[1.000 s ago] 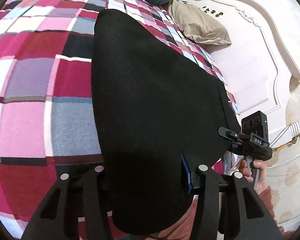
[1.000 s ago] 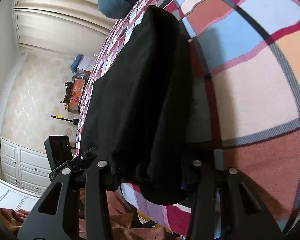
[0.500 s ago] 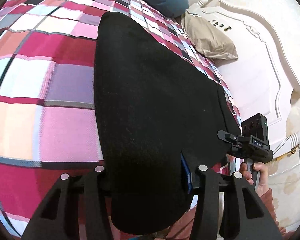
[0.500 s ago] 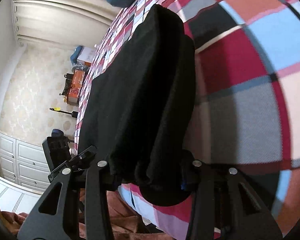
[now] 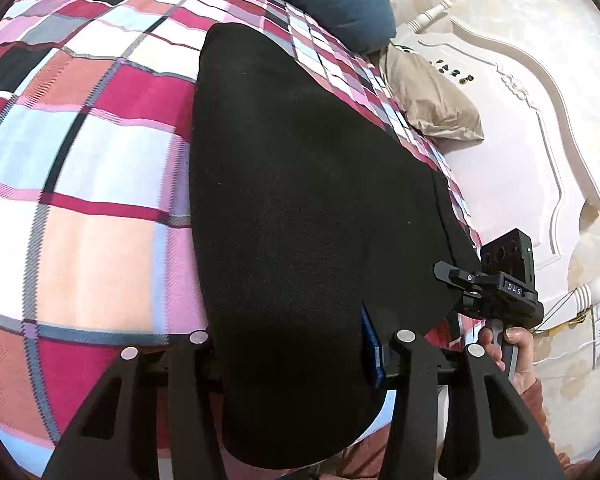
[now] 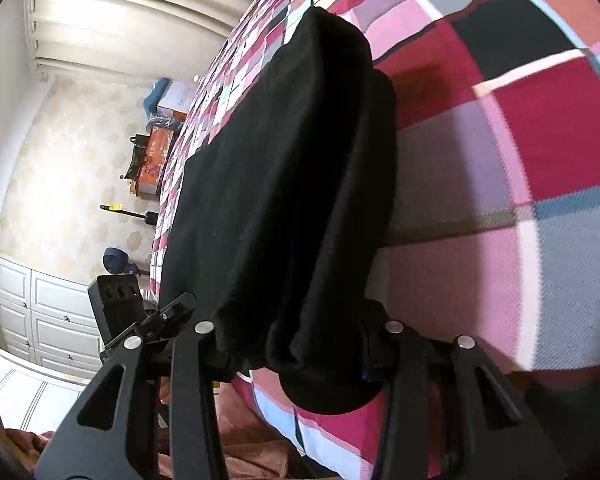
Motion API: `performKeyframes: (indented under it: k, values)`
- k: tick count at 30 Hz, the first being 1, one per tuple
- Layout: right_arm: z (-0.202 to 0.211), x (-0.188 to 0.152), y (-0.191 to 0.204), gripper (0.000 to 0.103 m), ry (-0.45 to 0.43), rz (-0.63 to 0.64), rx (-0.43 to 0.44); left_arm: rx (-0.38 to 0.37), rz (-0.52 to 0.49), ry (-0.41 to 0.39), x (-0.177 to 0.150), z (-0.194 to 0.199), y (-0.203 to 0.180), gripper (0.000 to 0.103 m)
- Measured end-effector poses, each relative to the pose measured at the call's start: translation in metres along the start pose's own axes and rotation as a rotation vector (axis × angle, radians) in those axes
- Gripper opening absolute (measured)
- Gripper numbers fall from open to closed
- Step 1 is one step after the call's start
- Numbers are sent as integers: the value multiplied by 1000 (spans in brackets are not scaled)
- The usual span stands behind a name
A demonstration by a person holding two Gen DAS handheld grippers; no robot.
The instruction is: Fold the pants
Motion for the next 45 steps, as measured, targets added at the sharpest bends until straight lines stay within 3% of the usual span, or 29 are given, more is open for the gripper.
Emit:
performKeyframes:
  k: [22, 35, 39, 43, 45]
  values:
    - [-13, 0, 16, 41, 16, 16, 33, -34, 54, -25, 2, 26, 29, 48]
    - [-6, -2, 12, 41, 0, 11, 60, -151, 56, -2, 3, 25, 36, 53]
    - [-7, -3, 12, 46, -6, 5, 65, -187, 43, 17, 4, 26, 36, 60]
    - [-7, -3, 10, 60, -32, -13, 100, -270, 27, 11, 1, 36, 33, 84]
    - [-5, -2, 13, 65, -39, 2, 112, -272, 1, 12, -3, 40, 31, 87]
Point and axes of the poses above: each gripper's, at about its wrist camera, not at the fingertips, and z roughly against the way its jaws point, y to its left, x to its top, the point moved 3 cm from there along -z, roughly the way its jaws point, and after that the axes turned 10 degrees about z, right-handed, at the moved point
